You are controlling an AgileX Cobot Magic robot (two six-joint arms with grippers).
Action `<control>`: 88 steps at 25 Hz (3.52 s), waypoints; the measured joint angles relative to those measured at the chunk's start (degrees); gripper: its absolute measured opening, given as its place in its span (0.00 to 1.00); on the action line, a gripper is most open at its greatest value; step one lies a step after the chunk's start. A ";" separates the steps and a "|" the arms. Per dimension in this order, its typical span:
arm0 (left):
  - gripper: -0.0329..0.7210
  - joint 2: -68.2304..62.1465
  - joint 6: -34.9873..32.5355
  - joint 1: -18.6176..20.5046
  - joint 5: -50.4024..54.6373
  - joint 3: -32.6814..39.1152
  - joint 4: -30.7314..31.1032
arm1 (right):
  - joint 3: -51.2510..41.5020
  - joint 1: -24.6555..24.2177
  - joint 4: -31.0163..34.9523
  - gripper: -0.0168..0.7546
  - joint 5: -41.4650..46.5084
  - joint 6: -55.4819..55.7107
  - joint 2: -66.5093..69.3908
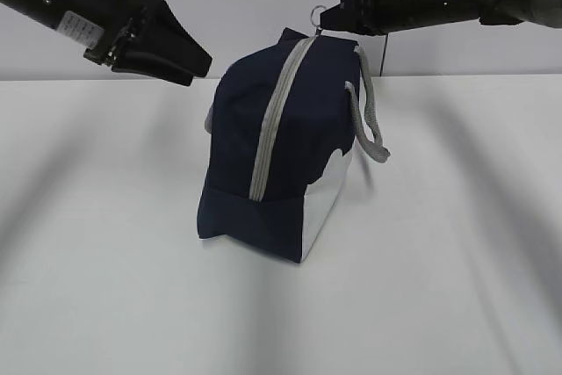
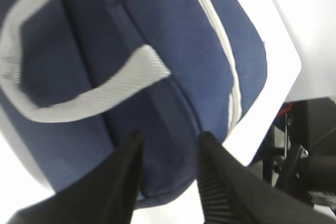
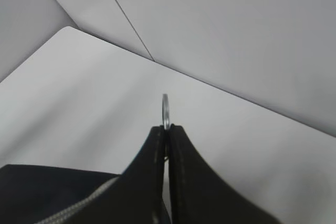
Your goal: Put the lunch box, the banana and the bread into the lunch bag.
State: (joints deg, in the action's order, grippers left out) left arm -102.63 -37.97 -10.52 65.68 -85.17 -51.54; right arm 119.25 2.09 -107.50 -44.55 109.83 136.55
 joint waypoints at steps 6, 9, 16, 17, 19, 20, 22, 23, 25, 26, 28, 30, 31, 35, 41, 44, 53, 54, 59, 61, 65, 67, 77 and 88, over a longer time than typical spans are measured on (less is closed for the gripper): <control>0.44 1.89 1.62 1.53 -6.03 -1.14 -2.06 | 0.00 0.00 -0.12 0.00 -1.18 0.38 0.00; 0.44 1.84 1.84 1.59 -8.08 -2.72 -3.99 | 0.00 0.00 -0.12 0.00 -1.78 1.77 0.00; 0.46 -4.35 4.32 0.09 -9.18 -10.16 -5.29 | 0.00 0.00 -0.23 0.00 -2.20 3.09 0.00; 0.46 -5.96 4.65 -0.80 -9.17 -11.82 -5.15 | 0.00 0.00 -0.23 0.00 -2.30 3.20 0.00; 0.48 -8.99 5.92 -2.58 -9.23 -15.06 -4.75 | 0.00 0.00 -0.23 0.00 -2.30 3.20 0.00; 0.49 -10.65 6.91 -3.50 -9.23 -16.95 -4.04 | 0.00 0.00 -0.23 0.00 -2.30 3.20 0.00; 0.52 -13.52 8.13 -4.98 -9.23 -20.62 -2.07 | 0.00 -0.39 -0.23 0.00 -2.30 3.31 0.00; 0.53 -14.95 8.74 -5.58 -9.37 -22.03 -0.97 | 0.00 -0.39 -0.23 0.00 -2.30 3.31 0.00; 0.56 -17.27 9.04 -6.32 -10.10 -25.04 0.35 | 0.00 -0.39 -0.23 0.00 -2.30 3.31 0.00; 0.57 -18.26 9.15 -6.60 -10.63 -26.32 0.81 | 0.00 -0.39 -0.23 0.00 -2.30 3.31 0.00; 0.58 -19.53 9.15 -6.87 -12.16 -28.14 1.19 | 0.00 -0.39 -0.23 0.00 -2.30 3.31 0.00; 0.59 -20.32 9.15 -7.08 -13.68 -29.19 1.42 | 0.00 -0.39 -0.23 0.00 -2.30 3.31 0.00; 0.59 -20.60 9.15 -7.18 -14.33 -29.36 1.42 | 0.00 -0.39 -0.23 0.00 -2.30 3.31 0.00; 0.59 -21.89 9.15 -7.27 -15.84 -29.56 1.53 | 0.00 -0.39 -0.23 0.00 -2.30 3.31 0.00; 0.59 -23.08 9.15 -7.50 -18.05 -29.56 1.75 | 0.00 -0.39 -0.23 0.00 -2.30 3.31 0.00; 0.59 -23.08 9.15 -8.13 -19.37 -29.56 1.75 | 0.00 -0.39 -0.23 0.00 -2.30 3.31 0.00; 0.59 -23.48 9.15 -9.16 -20.11 -29.56 2.40 | 0.00 -0.39 -0.23 0.00 -2.30 3.50 0.00; 0.58 -23.67 9.15 -9.16 -20.11 -29.56 2.40 | 0.00 -0.39 -0.23 0.00 -2.30 3.50 0.00; 0.49 -24.33 9.15 -9.16 -20.52 -29.56 2.03 | 0.00 -0.39 -0.23 0.00 -2.30 3.63 0.00; 0.43 -24.33 9.15 -9.16 -20.75 -29.56 1.97 | 0.00 -0.39 -0.23 0.00 -2.30 3.63 0.00; 0.32 -24.40 9.15 -9.16 -20.78 -29.56 1.92 | 0.00 -0.39 -0.23 0.00 -2.30 3.63 0.00; 0.29 -24.58 9.15 -9.16 -20.82 -29.56 1.92 | 0.00 -0.39 -0.23 0.00 -2.30 3.63 0.00; 0.06 -24.58 9.20 -9.16 -20.82 -29.56 1.87 | 0.00 -0.39 -0.23 0.00 -2.30 3.63 0.00; 0.05 -24.52 9.26 -9.11 -17.17 -32.71 2.21 | 0.00 -0.30 -0.23 0.00 -2.48 7.26 0.00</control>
State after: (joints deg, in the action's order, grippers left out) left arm -127.16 -28.70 -19.63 48.51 -117.88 -49.33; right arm 119.25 1.79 -107.72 -47.03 117.09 136.55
